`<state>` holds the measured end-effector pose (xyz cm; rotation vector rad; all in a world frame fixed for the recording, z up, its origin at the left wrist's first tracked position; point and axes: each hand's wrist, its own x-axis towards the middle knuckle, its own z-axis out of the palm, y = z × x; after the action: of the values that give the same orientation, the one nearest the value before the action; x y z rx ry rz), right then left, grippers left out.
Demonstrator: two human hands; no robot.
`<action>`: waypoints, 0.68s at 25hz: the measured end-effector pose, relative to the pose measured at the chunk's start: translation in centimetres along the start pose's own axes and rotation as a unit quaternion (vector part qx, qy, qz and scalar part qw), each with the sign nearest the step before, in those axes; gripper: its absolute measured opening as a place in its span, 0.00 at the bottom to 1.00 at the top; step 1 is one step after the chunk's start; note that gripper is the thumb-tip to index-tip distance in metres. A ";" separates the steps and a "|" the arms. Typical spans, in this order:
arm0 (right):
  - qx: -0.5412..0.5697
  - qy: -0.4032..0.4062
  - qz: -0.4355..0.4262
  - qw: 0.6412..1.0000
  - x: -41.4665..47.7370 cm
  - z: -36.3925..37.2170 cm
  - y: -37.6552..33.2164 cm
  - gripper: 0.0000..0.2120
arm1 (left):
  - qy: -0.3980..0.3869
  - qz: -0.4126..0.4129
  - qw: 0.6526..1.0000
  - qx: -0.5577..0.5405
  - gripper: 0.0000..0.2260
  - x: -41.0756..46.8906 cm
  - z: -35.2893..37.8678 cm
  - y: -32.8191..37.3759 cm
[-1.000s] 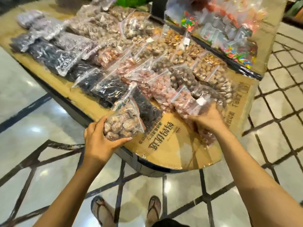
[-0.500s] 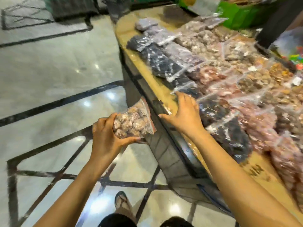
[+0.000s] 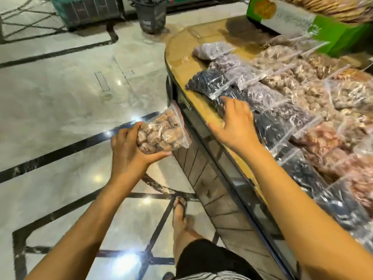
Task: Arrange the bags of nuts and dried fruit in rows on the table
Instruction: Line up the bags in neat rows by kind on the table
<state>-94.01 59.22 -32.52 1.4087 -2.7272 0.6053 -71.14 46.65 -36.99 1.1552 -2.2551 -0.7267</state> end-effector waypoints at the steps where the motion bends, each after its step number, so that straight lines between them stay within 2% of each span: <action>1: -0.008 0.001 0.003 1.000 3.0 0.5 0.1 0.34 | 0.001 0.011 1.000 0.002 0.42 2.9 0.6 0.0; 8: -0.006 -0.021 0.068 0.997 21.6 3.5 0.8 0.32 | -0.041 0.023 0.998 -0.045 0.47 22.2 3.6 1.3; 12: -0.034 -0.015 0.169 0.985 29.9 4.7 1.7 0.37 | -0.060 0.062 0.994 -0.062 0.46 32.7 4.8 0.8; 17: -0.046 0.012 0.301 0.952 36.8 7.2 4.8 0.40 | -0.137 0.146 0.977 -0.077 0.47 46.4 8.5 -0.6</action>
<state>-118.51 30.49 -33.92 0.5209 -3.1038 0.4811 -100.11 9.52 -34.91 0.6634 -2.4696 -0.9671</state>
